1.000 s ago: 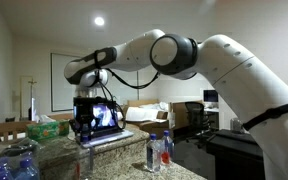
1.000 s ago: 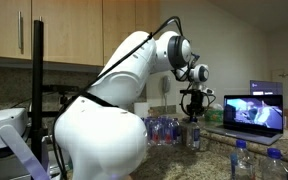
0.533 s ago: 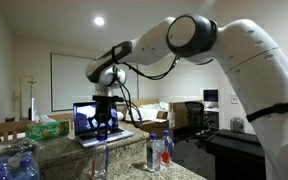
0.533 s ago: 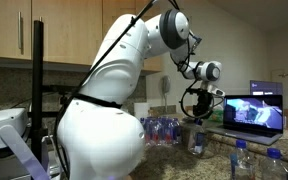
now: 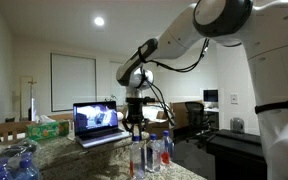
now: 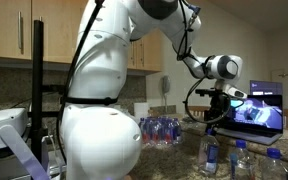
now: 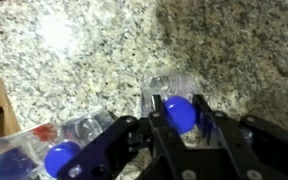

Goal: Move the three empty water bottles to the right

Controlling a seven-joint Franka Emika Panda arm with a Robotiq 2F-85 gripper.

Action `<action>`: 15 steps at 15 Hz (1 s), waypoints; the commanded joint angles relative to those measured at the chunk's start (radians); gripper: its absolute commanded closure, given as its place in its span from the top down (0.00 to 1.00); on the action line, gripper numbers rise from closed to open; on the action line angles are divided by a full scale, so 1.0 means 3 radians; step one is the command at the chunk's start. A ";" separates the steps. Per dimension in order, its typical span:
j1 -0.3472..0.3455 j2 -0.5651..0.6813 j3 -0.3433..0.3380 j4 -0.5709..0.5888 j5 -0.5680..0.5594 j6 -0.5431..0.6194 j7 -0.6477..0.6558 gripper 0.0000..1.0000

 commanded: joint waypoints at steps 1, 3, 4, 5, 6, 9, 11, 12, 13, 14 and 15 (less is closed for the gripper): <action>-0.0080 -0.0505 -0.0021 -0.0501 -0.0203 0.0084 -0.0117 0.14; -0.0090 -0.0521 -0.0007 -0.0484 -0.0303 0.0075 -0.0150 0.14; -0.0082 -0.0498 0.0006 -0.0460 -0.0332 0.0092 -0.0207 0.14; -0.0072 -0.0448 0.0023 -0.0408 -0.0359 0.0080 -0.0250 0.14; -0.0056 -0.0393 0.0045 -0.0355 -0.0400 0.0096 -0.0274 0.14; -0.0033 -0.0272 0.0095 -0.0325 -0.0510 0.0323 -0.0391 0.14; -0.0027 -0.0156 0.0125 -0.0265 -0.0555 0.0425 -0.0468 0.14; -0.0024 -0.0114 0.0137 -0.0258 -0.0574 0.0488 -0.0475 0.14; -0.0026 -0.0068 0.0145 -0.0231 -0.0576 0.0501 -0.0519 0.14; -0.0022 -0.0038 0.0154 -0.0221 -0.0594 0.0528 -0.0522 0.14; -0.0021 -0.0004 0.0159 -0.0208 -0.0602 0.0535 -0.0541 0.14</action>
